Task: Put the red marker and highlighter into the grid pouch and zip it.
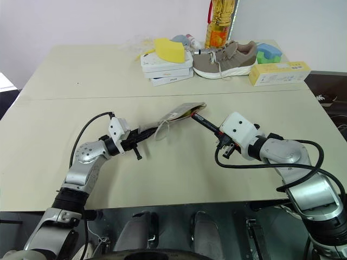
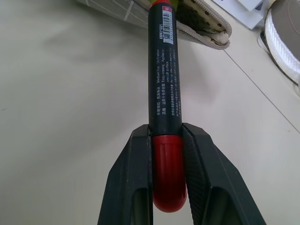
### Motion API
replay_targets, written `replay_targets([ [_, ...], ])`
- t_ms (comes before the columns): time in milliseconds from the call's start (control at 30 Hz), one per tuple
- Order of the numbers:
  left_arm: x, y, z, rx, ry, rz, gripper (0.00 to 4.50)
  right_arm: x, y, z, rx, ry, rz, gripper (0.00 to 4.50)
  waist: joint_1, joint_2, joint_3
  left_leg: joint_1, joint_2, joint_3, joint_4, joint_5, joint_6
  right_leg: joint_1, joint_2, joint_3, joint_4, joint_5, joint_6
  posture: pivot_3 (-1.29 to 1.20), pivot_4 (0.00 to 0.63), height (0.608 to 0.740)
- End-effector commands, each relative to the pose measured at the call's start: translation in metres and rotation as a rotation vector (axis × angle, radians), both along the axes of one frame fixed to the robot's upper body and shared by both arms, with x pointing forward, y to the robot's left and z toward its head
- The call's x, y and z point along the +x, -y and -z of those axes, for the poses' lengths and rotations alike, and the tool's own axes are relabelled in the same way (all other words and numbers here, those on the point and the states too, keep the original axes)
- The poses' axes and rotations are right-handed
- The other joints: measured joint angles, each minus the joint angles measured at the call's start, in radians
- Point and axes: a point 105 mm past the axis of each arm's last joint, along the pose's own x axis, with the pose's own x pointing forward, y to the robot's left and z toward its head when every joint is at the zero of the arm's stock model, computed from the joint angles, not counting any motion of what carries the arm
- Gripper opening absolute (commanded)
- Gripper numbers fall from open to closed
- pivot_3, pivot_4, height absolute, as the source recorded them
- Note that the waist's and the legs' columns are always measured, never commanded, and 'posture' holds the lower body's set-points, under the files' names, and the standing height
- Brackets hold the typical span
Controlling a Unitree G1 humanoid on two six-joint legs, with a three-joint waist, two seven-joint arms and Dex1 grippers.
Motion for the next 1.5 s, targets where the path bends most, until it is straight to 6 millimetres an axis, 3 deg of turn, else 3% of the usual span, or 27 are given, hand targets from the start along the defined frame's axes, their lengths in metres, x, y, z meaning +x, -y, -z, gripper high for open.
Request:
replay_targets([
  [33,-0.002,0.000,-0.012,-0.017,0.045,0.011,0.00,0.000,-0.003,-0.012,-0.020,0.052,-0.022,0.36,0.000,0.000,0.000,0.000,0.000,0.000,0.000,0.000,0.000,0.000,0.000,0.000,0.000,0.000,0.000,0.00,0.150,0.740],
  [400,-0.003,0.000,-0.011,0.000,0.044,0.016,0.00,0.001,0.008,-0.020,-0.046,0.074,0.010,0.36,0.000,0.000,0.000,0.000,0.000,0.000,0.000,0.000,0.000,0.000,0.000,0.000,0.000,0.000,0.000,0.00,0.150,0.740],
  [867,-0.005,-0.005,-0.004,0.013,0.036,0.007,0.00,0.001,0.006,-0.028,-0.042,0.089,-0.005,0.36,0.000,0.000,0.000,0.000,0.000,0.000,0.000,0.000,0.000,0.000,0.000,0.000,0.000,0.000,0.000,0.00,0.150,0.740],
  [1267,-0.005,0.001,-0.010,0.007,0.052,0.018,0.00,0.000,0.006,-0.017,-0.083,0.059,-0.017,0.36,0.000,0.000,0.000,0.000,0.000,0.000,0.000,0.000,0.000,0.000,0.000,0.000,0.000,0.000,0.000,0.00,0.150,0.740],
  [1500,-0.007,0.003,-0.013,0.017,0.067,0.041,0.00,-0.003,-0.003,-0.014,-0.136,0.055,-0.074,0.36,0.000,0.000,0.000,0.000,0.000,0.000,0.000,0.000,0.000,0.000,0.000,0.000,0.000,0.000,0.000,0.00,0.150,0.740],
])
